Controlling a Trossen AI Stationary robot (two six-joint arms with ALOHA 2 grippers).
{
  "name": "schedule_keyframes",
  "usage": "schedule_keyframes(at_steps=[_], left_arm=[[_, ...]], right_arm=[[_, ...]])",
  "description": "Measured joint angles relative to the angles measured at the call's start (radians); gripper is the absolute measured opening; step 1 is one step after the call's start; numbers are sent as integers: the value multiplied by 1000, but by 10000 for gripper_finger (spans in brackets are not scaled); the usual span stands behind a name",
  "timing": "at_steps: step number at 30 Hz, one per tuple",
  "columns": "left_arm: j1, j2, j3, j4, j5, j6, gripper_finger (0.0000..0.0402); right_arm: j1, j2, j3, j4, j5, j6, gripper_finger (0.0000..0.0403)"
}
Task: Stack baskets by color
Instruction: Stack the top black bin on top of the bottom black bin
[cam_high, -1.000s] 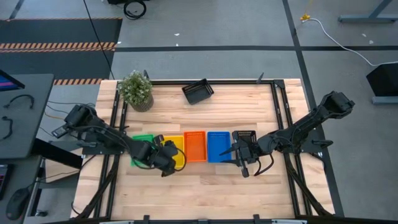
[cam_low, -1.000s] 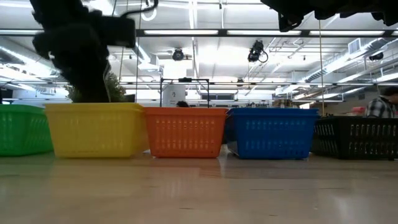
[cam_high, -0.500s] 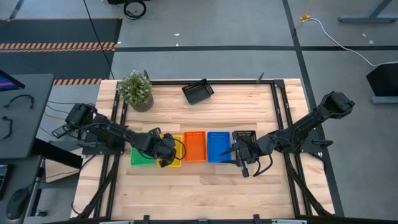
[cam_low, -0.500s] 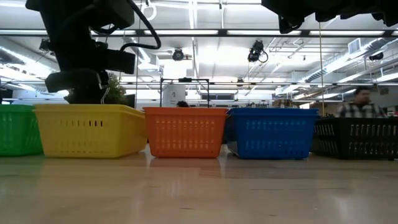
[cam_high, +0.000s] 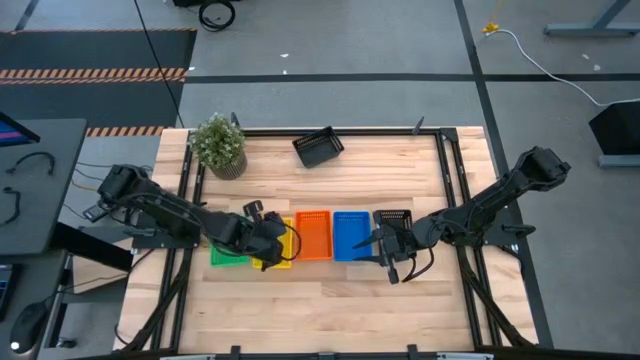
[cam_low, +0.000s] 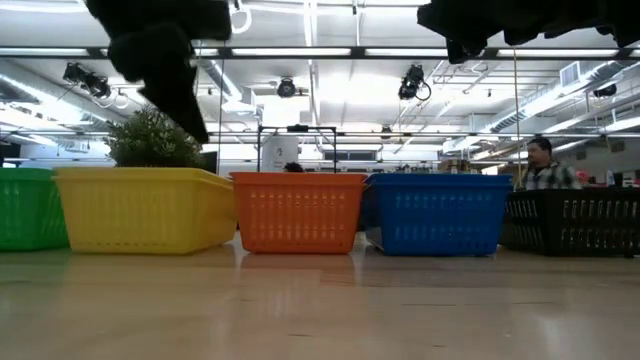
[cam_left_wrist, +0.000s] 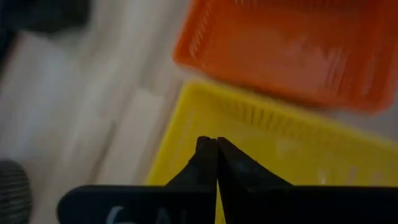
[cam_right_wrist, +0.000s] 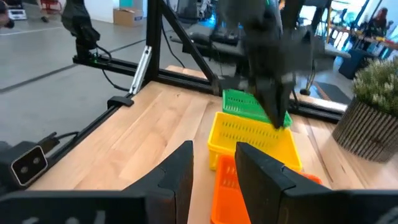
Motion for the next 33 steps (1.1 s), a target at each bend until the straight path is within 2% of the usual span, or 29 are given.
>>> schedule_keyframes(at_steps=[5, 10, 15, 18, 21, 26, 30, 33], left_arm=[[-56, -46, 4, 11, -150, 4, 16], [-120, -40, 4, 54, -252, 4, 35], [-189, -31, 0, 178, -313, 16, 35], [-240, -31, 0, 266, -357, 65, 28], [-289, -31, 1, 328, -400, 109, 21], [-342, -31, 1, 346, -442, 94, 16], [-367, -31, 1, 349, -443, 58, 20], [-384, -31, 0, 357, -443, 55, 19]], right_arm=[[-19, 12, 0, -12, 0, 19, 125], [-44, 62, 0, 5, 2, 50, 125], [-93, 154, 1, 78, -1, 209, 125], [-147, 201, 40, 61, -10, 263, 125], [-221, 227, 141, -64, -11, 272, 124], [-390, 278, 413, -483, 8, 282, 124], [-521, 409, 641, -733, 3, 259, 127], [-588, 532, 794, -828, 0, 220, 144]])
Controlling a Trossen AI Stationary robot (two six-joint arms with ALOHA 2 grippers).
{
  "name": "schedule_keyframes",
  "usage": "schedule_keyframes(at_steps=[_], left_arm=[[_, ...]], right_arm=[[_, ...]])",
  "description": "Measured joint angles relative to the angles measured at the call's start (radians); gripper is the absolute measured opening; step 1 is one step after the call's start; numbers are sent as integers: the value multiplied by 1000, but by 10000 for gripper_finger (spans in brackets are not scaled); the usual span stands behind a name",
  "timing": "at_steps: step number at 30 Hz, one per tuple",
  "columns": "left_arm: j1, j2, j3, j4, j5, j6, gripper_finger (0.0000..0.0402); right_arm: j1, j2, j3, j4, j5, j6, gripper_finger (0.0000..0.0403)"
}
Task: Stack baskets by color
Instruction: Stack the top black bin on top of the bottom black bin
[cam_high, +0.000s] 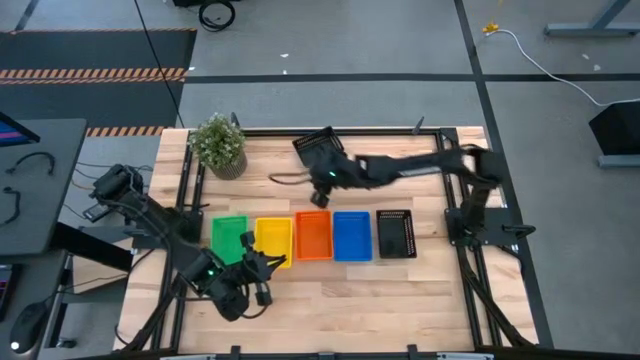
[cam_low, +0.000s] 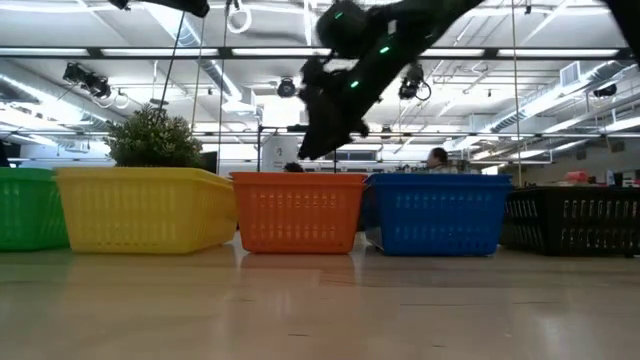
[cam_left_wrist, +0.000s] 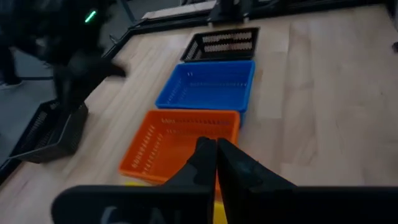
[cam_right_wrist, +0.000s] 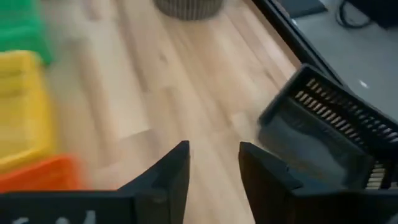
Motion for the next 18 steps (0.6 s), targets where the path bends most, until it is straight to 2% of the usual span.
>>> schedule_keyframes(at_steps=[3, 7, 10, 13, 18], left_arm=[[-12, 0, 0, 2, 0, 0, 14], [-27, -1, 0, 2, 0, -1, 10], [-29, -1, 0, -3, 0, -14, 11], [-29, -1, 0, -5, 0, -26, 16], [-29, -1, 0, -9, 0, -26, 17]], right_arm=[[-48, 117, 150, -55, 2, -13, 168], [-92, 246, 319, -112, 70, 14, 202], [-118, 328, 431, -173, 79, 48, 220], [-135, 396, 509, -229, 73, 63, 225], [-152, 467, 565, -301, 58, 75, 221]])
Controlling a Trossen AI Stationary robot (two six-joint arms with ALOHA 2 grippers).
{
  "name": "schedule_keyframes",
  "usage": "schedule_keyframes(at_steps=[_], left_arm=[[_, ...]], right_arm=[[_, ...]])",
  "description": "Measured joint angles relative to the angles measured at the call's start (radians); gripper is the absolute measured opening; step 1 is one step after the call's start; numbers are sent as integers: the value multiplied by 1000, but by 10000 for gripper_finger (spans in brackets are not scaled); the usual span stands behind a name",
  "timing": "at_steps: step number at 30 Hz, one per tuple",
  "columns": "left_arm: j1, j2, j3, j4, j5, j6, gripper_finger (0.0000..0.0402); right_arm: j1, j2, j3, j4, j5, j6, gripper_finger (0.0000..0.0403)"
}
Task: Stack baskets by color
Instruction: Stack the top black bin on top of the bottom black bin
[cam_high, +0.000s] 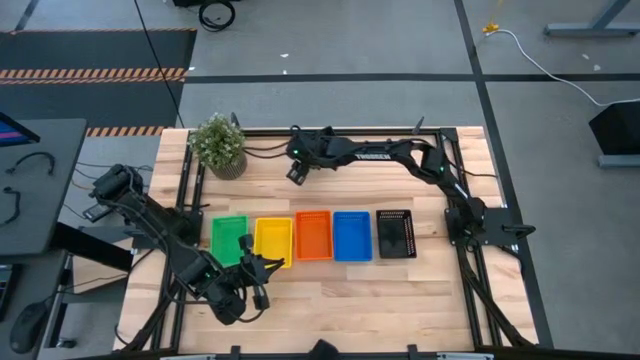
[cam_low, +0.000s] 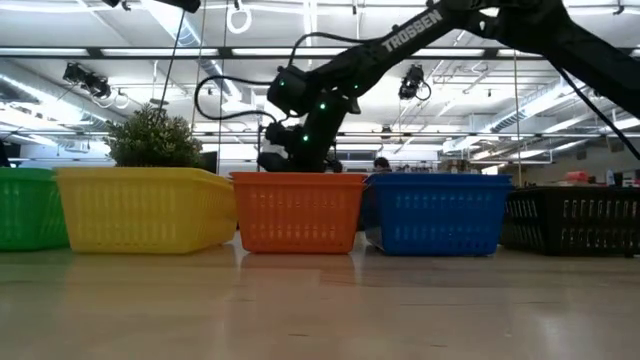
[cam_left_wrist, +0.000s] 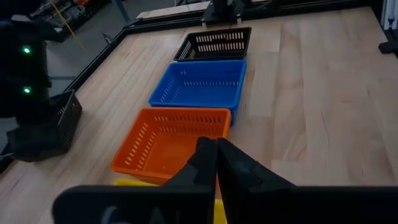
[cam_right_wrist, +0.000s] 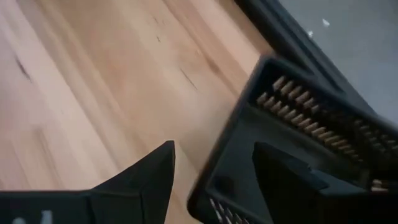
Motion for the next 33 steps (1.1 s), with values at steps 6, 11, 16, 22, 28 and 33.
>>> schedule_keyframes(at_steps=[6, 11, 16, 22, 28, 33], left_arm=[[0, 0, 0, -2, 2, 0, 9], [0, 0, 0, 3, 1, 0, 13], [-1, 0, 0, 6, 3, -7, 21], [-4, 0, 0, 7, 4, -8, 15], [-10, 0, 0, 6, 23, -28, 12], [-16, 0, 0, 6, 23, -27, 19]], right_arm=[[-9, 26, 5, -76, -51, -9, 211], [7, 20, 5, -132, -77, -73, 183], [34, 20, 5, -231, -43, -139, 118], [94, -16, 5, -342, 31, -245, 25], [200, -157, -63, -362, 72, -309, 35], [308, -357, -277, -345, 48, -346, 26]])
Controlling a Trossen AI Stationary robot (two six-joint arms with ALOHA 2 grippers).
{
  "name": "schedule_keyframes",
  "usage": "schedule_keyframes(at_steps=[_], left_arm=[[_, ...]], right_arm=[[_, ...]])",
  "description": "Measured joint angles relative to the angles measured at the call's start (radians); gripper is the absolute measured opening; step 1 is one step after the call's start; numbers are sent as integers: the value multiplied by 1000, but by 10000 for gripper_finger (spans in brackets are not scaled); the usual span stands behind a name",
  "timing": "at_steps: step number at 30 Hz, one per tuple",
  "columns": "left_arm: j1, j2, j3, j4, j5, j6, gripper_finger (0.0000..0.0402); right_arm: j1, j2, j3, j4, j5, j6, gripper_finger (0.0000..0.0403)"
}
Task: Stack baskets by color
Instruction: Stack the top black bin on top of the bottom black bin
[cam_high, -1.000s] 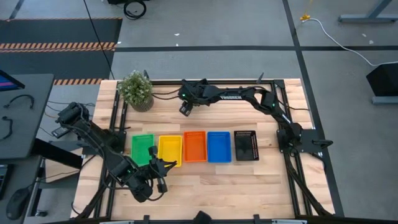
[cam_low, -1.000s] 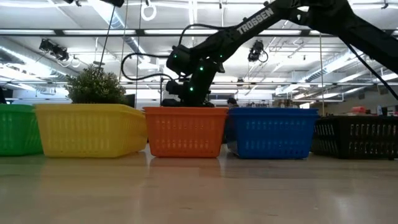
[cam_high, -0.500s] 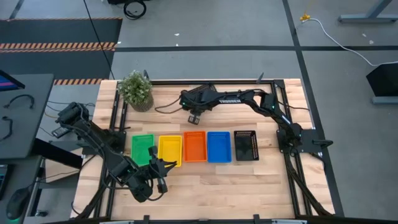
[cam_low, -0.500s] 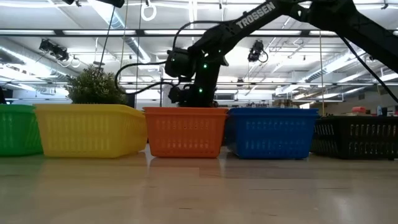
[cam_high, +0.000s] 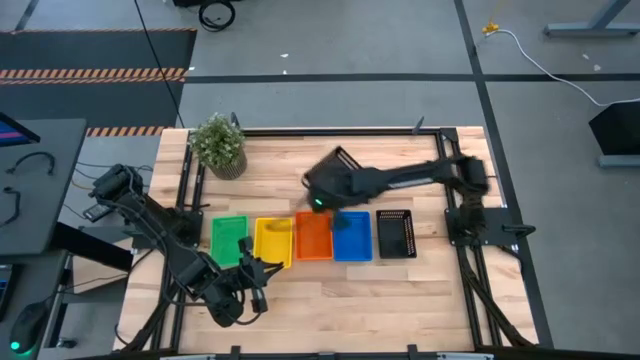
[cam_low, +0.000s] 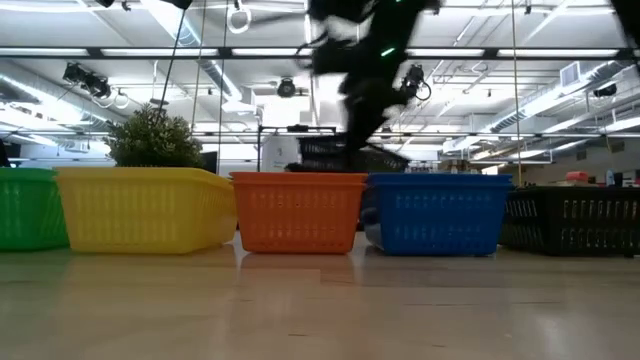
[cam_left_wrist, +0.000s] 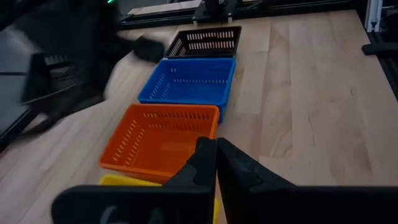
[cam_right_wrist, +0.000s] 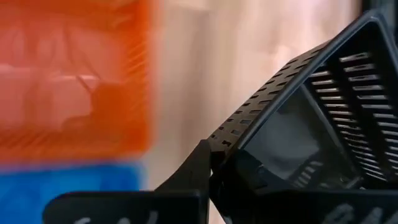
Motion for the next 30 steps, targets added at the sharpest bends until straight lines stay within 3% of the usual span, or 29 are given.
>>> schedule_keyframes(at_steps=[6, 9, 15, 22, 30], left_arm=[[-2, 0, 0, 0, 0, 5, 11], [-2, 0, 0, 0, -15, 6, 9], [8, 0, 0, 3, -61, 1, 18], [33, 0, 0, 11, -75, 0, 11], [61, 1, 0, 27, -75, 1, 18]], right_arm=[[184, -314, -328, -11, -103, -51, 31], [279, -445, -416, -135, -103, -34, 32], [446, -609, -522, -257, -150, 208, 28], [607, -666, -679, -239, -191, 244, 28], [696, -628, -716, -170, -107, 177, 28]])
